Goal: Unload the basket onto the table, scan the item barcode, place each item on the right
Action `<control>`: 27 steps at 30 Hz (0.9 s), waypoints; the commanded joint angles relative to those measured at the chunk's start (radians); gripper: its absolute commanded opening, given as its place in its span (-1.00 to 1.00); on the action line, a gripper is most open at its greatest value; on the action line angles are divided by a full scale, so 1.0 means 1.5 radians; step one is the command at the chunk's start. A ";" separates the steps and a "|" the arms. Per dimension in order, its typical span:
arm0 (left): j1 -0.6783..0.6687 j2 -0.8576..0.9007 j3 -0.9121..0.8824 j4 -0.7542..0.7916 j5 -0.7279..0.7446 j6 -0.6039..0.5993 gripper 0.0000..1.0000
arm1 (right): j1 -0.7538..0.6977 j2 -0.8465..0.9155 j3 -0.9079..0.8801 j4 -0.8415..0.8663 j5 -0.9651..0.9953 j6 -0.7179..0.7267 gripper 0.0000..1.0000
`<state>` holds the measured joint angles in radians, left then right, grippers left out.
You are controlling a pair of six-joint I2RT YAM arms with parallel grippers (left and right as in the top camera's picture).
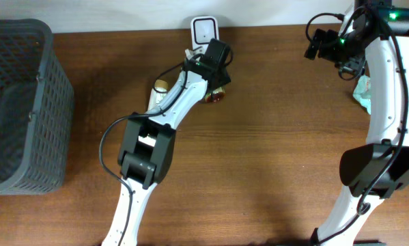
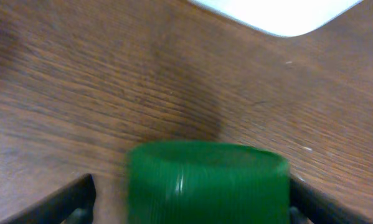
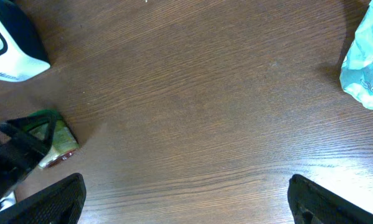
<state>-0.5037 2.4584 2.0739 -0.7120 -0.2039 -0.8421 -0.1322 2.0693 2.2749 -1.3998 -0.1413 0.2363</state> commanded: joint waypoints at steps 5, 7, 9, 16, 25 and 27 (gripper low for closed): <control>0.001 0.013 0.008 -0.031 0.054 0.024 0.04 | 0.001 -0.011 0.008 0.001 -0.006 0.005 0.97; 0.001 0.010 0.032 -0.111 0.092 0.027 0.05 | 0.001 -0.011 0.008 0.000 -0.006 0.005 0.97; 0.001 0.003 0.081 -0.206 0.112 0.077 0.04 | 0.001 -0.011 0.008 0.001 -0.006 0.005 0.97; 0.001 -0.063 0.171 -0.387 0.148 0.259 0.15 | 0.001 -0.011 0.008 0.001 -0.005 0.005 0.97; -0.001 -0.065 0.154 -0.426 0.239 0.533 0.29 | 0.001 -0.011 0.008 0.013 -0.024 0.010 0.97; -0.002 -0.065 0.129 -0.386 0.335 0.597 0.31 | 0.001 -0.011 0.008 0.019 -0.022 0.010 0.97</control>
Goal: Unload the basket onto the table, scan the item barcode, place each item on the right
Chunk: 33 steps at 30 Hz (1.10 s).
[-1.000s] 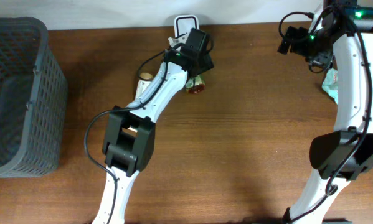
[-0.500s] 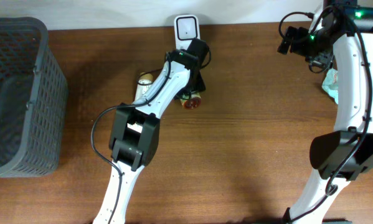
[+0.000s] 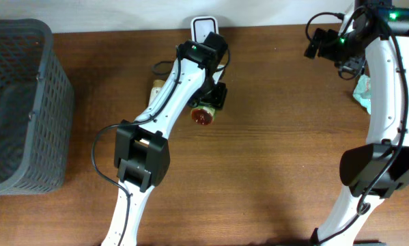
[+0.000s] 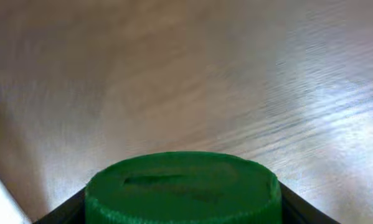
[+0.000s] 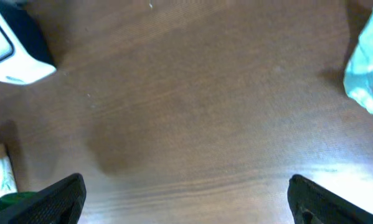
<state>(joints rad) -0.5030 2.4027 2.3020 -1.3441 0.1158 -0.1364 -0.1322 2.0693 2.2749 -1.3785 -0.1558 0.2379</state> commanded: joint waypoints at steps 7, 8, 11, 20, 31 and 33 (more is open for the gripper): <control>-0.013 -0.027 -0.194 0.175 0.182 0.264 0.50 | 0.001 0.003 0.007 -0.085 -0.062 0.001 0.97; -0.016 -0.027 -0.207 0.184 0.182 0.270 0.54 | 0.001 0.004 0.004 -0.086 -0.078 -0.003 0.97; -0.019 -0.027 -0.229 0.208 0.172 0.281 0.98 | 0.001 0.009 -0.025 -0.089 -0.164 -0.054 0.97; 0.062 -0.060 -0.011 0.072 0.227 0.248 0.96 | 0.014 0.009 -0.039 -0.130 -0.233 0.026 0.97; 0.249 -0.065 0.099 -0.117 -0.035 -0.009 0.98 | 0.238 0.066 -0.041 -0.050 -0.114 0.443 0.97; 0.259 -0.064 0.097 -0.140 -0.061 -0.009 0.98 | 0.259 0.104 -0.041 -0.058 -0.110 0.479 0.98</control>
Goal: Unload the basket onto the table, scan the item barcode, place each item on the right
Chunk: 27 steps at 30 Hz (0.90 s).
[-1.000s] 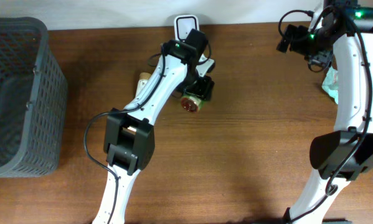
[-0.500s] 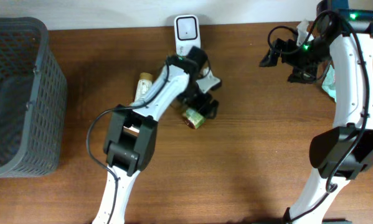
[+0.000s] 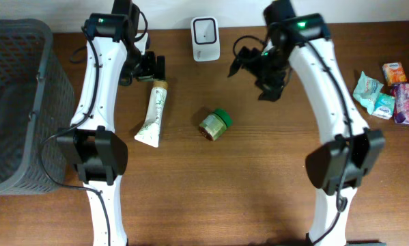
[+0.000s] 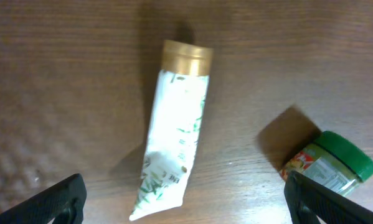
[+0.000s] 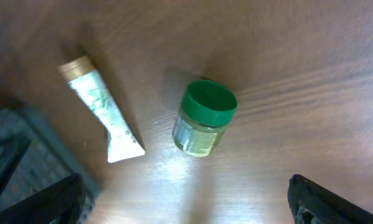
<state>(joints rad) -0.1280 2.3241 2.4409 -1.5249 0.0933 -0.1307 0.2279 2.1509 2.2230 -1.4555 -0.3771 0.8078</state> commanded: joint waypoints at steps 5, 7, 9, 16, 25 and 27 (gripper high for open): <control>0.010 -0.011 -0.003 -0.025 -0.045 -0.012 0.99 | 0.044 0.124 -0.007 0.004 0.037 0.176 0.98; 0.010 -0.011 -0.003 -0.025 -0.045 -0.012 0.98 | 0.043 0.146 -0.007 0.012 0.037 0.176 0.98; 0.010 -0.011 -0.003 -0.024 -0.045 -0.012 0.98 | 0.046 0.176 -0.007 0.014 0.023 0.176 0.98; 0.010 -0.011 -0.003 -0.021 -0.045 -0.012 0.98 | 0.046 0.209 -0.009 0.023 -0.026 0.162 0.72; 0.010 -0.011 -0.003 -0.020 -0.045 -0.012 0.98 | 0.057 0.239 -0.009 0.031 -0.046 0.157 0.54; 0.010 -0.011 -0.003 -0.019 -0.045 -0.012 0.99 | 0.057 0.239 -0.009 0.032 -0.045 0.154 0.49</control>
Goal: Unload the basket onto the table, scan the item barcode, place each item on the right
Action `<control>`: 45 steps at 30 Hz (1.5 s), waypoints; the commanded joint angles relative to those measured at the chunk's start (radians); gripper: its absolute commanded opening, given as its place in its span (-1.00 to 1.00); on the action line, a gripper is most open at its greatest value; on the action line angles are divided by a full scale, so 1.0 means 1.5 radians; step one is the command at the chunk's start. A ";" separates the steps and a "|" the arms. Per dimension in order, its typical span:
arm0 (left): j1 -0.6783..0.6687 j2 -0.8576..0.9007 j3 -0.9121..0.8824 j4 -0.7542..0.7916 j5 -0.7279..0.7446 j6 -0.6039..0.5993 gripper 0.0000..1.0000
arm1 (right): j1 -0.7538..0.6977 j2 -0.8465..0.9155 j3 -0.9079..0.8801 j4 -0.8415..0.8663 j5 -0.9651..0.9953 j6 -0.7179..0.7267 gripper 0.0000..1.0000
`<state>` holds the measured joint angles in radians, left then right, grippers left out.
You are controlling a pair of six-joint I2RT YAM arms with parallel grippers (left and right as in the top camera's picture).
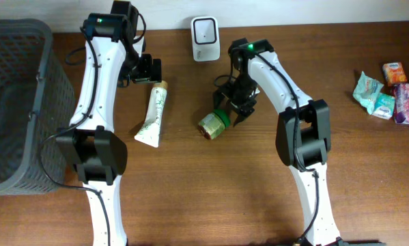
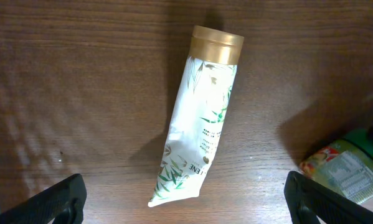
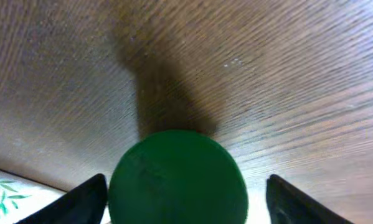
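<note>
A small jar [image 1: 211, 126] with a green cap [image 3: 178, 177] lies on its side in the middle of the table. My right gripper [image 1: 233, 109] is low at the cap end. It is open, with the cap between its fingers [image 3: 89, 199] and a gap on the right side. The white barcode scanner [image 1: 205, 29] stands at the back edge. My left gripper [image 1: 147, 70] is open at the back left, above the gold cap of a white tube [image 2: 202, 118]. The jar [image 2: 348, 168] shows at the lower right of the left wrist view.
A dark grey mesh basket [image 1: 20, 102] fills the left end of the table. Several snack packets [image 1: 385, 85] lie at the far right. The white tube [image 1: 153, 116] lies between the left arm and the jar.
My right gripper was high over the table, right of the scanner. It is now down at the jar with the green cap between its open fingers. The left gripper has hardly moved.
At first my left gripper held the jar by its cap just in front of the scanner, and then held it turned with its base up. Later the jar lay on the table and the left gripper was open over the tube. Now the right gripper straddles the cap.
</note>
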<state>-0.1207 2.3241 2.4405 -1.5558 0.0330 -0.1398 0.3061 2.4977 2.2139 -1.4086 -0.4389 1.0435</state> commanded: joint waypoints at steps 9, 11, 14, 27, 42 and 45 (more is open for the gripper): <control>0.005 -0.011 -0.003 0.002 -0.005 -0.006 0.98 | 0.011 0.008 -0.004 -0.003 -0.034 -0.012 0.40; 0.005 -0.011 -0.003 0.002 -0.005 -0.006 0.98 | 0.012 0.008 -0.004 -0.009 -0.034 -0.012 0.40; 0.005 -0.011 -0.003 0.001 -0.005 -0.006 0.98 | 0.016 0.008 -0.004 -0.010 -0.034 -0.012 0.08; 0.005 -0.011 -0.003 0.005 -0.005 -0.006 0.98 | 0.012 -0.024 0.120 -0.023 0.172 -0.209 -0.37; 0.005 -0.011 -0.003 0.017 -0.005 -0.006 0.98 | 0.029 -0.025 0.163 0.142 0.455 -0.434 -0.28; 0.005 -0.011 -0.003 0.027 -0.005 -0.006 0.99 | 0.040 -0.025 0.085 0.148 0.452 -0.433 -0.18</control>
<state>-0.1207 2.3241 2.4401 -1.5242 0.0326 -0.1398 0.3405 2.4954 2.4142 -1.1755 0.2260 0.4030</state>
